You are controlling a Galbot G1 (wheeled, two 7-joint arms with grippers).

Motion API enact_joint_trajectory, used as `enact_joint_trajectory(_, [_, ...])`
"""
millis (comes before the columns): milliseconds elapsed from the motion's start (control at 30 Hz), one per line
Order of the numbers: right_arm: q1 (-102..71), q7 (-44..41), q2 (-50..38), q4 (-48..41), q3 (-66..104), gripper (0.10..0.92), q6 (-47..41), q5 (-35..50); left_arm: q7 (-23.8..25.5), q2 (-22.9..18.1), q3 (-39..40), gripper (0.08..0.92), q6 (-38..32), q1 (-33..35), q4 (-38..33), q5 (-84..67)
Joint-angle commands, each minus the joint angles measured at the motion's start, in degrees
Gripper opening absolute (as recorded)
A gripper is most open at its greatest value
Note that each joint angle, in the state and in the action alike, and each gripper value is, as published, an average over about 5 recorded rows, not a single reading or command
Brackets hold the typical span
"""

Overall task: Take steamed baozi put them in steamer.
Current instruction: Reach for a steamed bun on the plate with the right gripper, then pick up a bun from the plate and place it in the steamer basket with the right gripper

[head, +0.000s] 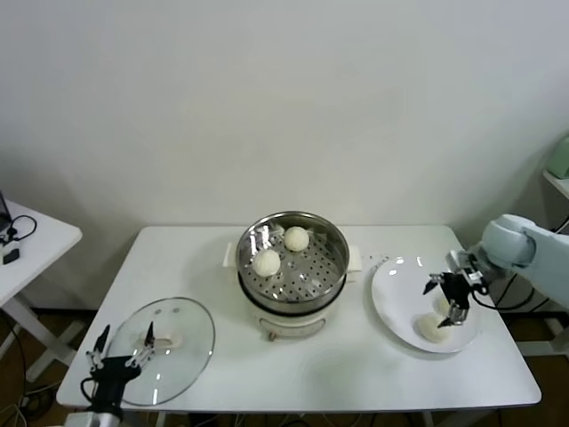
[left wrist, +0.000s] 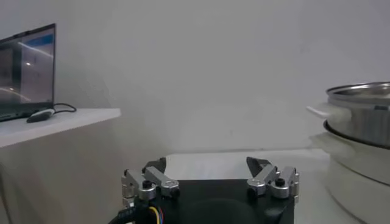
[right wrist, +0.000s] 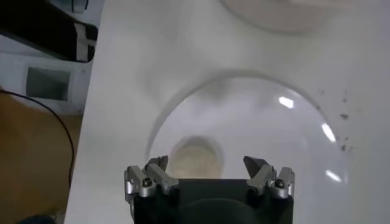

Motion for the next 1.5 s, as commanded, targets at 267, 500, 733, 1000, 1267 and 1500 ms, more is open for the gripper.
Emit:
enact_joint_trajectory(267, [-12.01, 1.57, 4.21, -8.46, 8.14, 0.823, 0.40, -4.73, -0.11, -0.22, 0.07, 0.823, -0.05, -0.08, 1.06, 0.31])
enact_joint_trajectory(500, [-11.28, 1.77, 6.81, -10.22, 7.72, 0.823, 0.33, -4.64, -0.10, -0.35, 0.26, 0.823, 0.09, -0.56, 1.47, 0.56])
enact_joint_trajectory(733, [-11.10, 1.30, 7.17, -10.54, 7.34, 0.823, 0.17, -4.52, -0.12, -0.48, 0.20, 0.823, 0.15, -0.87, 1.76, 0.67])
enact_joint_trajectory(1000, [-10.92, 1.38, 6.74, -10.03, 7.44, 0.734, 0.14, -4.12, -0.13, -0.51, 0.08, 0.823, 0.28, -1.12, 1.71, 0.57])
enact_joint_trajectory(1267, [-6.26, 0.96, 5.28, -7.69, 5.42, 0.694, 0.45, -2.83, -0.12, -0.67, 0.45, 0.823, 0.33, -1.43, 1.80, 0.64])
enact_joint_trajectory(1500, [15.03, -2.10, 5.99, -0.45, -6.85, 0.687, 8.27, -4.96, -0.19, -0.37, 0.65, 0.823, 0.53, -1.66, 1.86, 0.70])
